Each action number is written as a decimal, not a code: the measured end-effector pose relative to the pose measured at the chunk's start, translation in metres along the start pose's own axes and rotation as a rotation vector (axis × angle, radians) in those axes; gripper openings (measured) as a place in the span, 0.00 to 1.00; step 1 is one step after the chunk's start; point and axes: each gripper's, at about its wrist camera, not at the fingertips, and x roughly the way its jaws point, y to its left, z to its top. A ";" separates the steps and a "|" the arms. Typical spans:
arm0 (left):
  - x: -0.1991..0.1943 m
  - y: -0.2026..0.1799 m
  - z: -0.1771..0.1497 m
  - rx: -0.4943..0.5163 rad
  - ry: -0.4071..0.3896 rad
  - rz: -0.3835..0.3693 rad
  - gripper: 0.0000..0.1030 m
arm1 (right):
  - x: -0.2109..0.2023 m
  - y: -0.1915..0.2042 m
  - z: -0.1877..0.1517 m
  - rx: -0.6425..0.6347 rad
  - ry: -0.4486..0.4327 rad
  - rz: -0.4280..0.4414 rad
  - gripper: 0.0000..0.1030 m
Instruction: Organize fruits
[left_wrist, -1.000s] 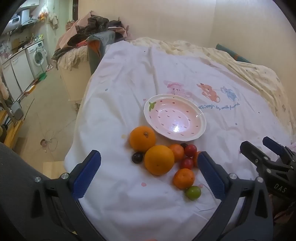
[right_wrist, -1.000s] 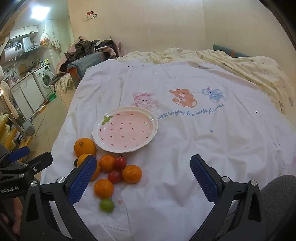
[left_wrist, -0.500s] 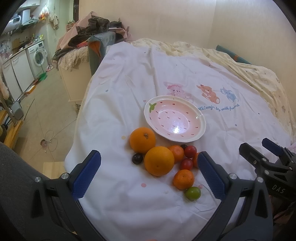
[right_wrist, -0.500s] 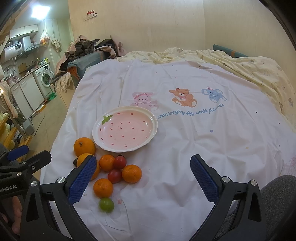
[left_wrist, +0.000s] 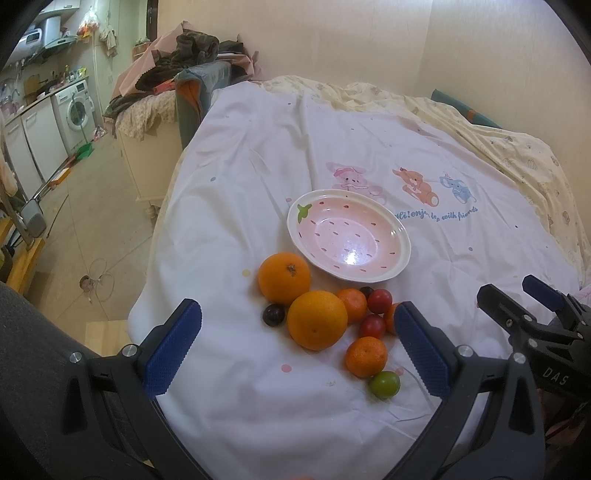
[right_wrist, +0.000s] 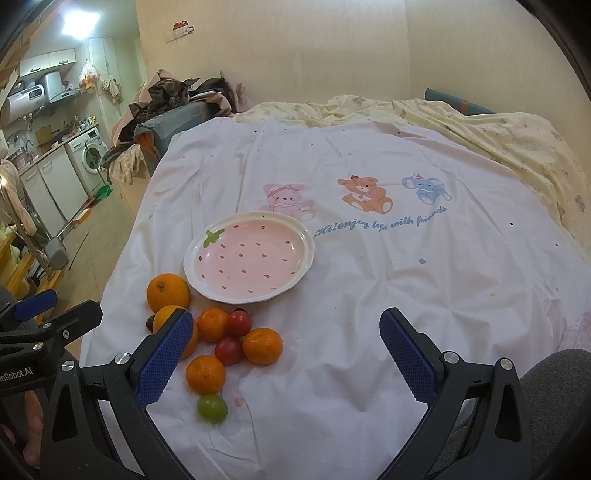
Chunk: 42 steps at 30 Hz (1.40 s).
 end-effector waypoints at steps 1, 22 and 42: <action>0.000 0.000 0.000 0.000 0.000 0.000 1.00 | 0.000 0.001 0.000 0.000 0.000 0.000 1.00; 0.004 -0.003 -0.004 0.034 0.008 0.010 1.00 | -0.001 -0.021 0.000 0.114 0.011 -0.013 1.00; 0.000 -0.003 -0.002 0.009 -0.010 0.002 1.00 | 0.001 -0.010 0.000 0.064 0.023 -0.002 1.00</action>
